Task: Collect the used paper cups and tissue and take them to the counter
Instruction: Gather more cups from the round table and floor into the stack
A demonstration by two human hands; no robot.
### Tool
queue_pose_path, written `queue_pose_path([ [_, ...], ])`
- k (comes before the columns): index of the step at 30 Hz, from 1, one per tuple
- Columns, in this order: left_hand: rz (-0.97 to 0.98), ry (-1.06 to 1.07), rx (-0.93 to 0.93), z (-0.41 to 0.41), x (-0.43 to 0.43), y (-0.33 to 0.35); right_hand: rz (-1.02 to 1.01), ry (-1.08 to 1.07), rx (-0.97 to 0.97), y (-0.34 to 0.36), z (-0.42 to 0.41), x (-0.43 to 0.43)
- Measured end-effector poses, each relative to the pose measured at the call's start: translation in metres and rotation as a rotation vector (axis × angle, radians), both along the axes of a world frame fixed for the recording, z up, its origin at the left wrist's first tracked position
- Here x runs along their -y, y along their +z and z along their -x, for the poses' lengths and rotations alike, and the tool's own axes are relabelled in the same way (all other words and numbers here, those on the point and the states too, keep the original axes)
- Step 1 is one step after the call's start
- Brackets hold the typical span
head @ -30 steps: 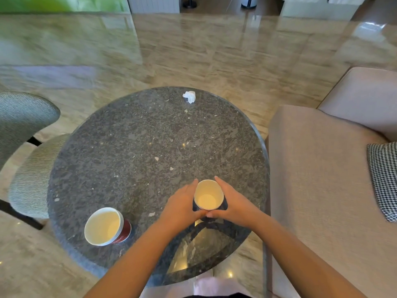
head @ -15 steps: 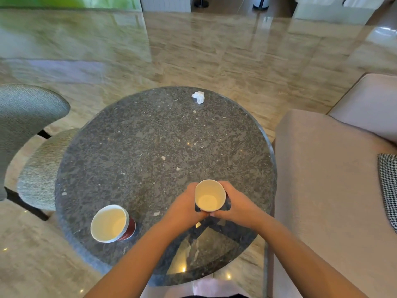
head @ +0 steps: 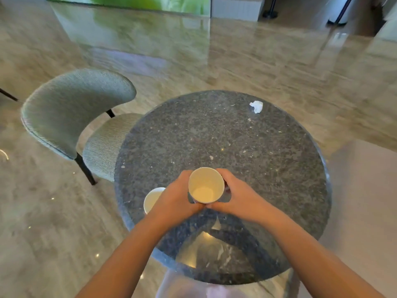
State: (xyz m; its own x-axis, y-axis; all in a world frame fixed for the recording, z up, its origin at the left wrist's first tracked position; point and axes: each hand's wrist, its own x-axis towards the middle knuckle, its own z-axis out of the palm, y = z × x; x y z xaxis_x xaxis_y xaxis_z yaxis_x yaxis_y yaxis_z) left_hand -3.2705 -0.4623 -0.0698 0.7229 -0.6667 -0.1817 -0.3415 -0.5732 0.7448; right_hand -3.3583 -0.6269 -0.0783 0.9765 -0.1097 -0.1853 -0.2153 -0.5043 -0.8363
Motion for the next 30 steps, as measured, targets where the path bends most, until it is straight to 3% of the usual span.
queue_pose_path([
  [11, -0.023, 0.266, 0.079, -0.009, -0.065, 0.014, 0.002, 0.237, 0.086, 0.015, -0.047, -0.053],
  [30, 0.002, 0.337, -0.010, 0.000, -0.089, -0.020, 0.111, 0.425, 0.003, -0.008, -0.061, -0.073],
])
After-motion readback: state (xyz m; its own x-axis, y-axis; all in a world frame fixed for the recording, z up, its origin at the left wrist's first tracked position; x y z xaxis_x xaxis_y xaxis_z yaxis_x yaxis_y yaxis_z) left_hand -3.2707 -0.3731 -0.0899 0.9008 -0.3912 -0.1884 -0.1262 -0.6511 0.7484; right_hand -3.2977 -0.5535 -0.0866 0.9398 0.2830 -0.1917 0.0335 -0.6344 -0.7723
